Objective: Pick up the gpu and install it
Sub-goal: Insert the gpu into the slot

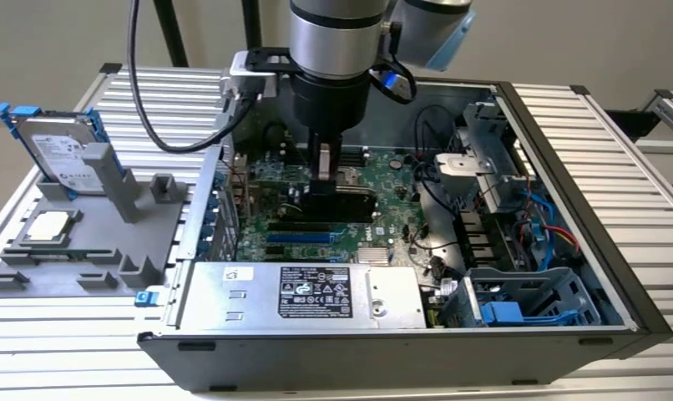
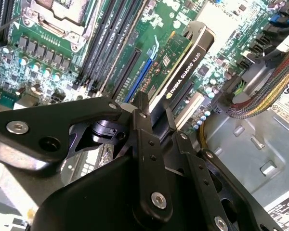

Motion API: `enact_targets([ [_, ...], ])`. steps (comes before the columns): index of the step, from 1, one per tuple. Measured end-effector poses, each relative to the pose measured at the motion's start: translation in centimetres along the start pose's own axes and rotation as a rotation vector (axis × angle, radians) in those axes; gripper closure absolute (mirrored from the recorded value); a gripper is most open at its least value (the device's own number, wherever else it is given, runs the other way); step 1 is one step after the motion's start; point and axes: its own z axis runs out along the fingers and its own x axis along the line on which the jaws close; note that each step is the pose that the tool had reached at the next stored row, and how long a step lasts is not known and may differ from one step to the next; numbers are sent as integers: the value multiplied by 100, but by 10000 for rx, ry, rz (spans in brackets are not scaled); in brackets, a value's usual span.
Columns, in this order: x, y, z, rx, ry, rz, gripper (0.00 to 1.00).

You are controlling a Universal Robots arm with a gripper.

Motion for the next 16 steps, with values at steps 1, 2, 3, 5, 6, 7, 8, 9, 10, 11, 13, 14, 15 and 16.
enact_targets([
  [1, 8, 3, 5, 0, 0, 0, 100],
  [2, 15, 6, 10, 0, 0, 1, 100],
  [3, 21, 10, 18, 1, 0, 1, 100],
  [5, 29, 17, 33, 1, -2, -1, 100],
  [6, 30, 21, 41, 0, 1, 0, 100],
  [7, 31, 27, 50, -1, 5, 1, 100],
  [8, 31, 32, 56, 0, 7, 0, 100],
  [9, 31, 37, 63, 0, 8, 1, 100],
  [10, 31, 41, 71, 1, 10, 1, 100],
  [11, 31, 45, 79, 0, 14, 0, 100],
  [13, 31, 51, 99, 0, 21, 1, 100],
  [14, 31, 54, 109, 0, 24, 1, 100],
  [15, 31, 58, 118, 1, 26, 1, 100],
  [16, 32, 63, 127, 0, 28, 0, 100],
])
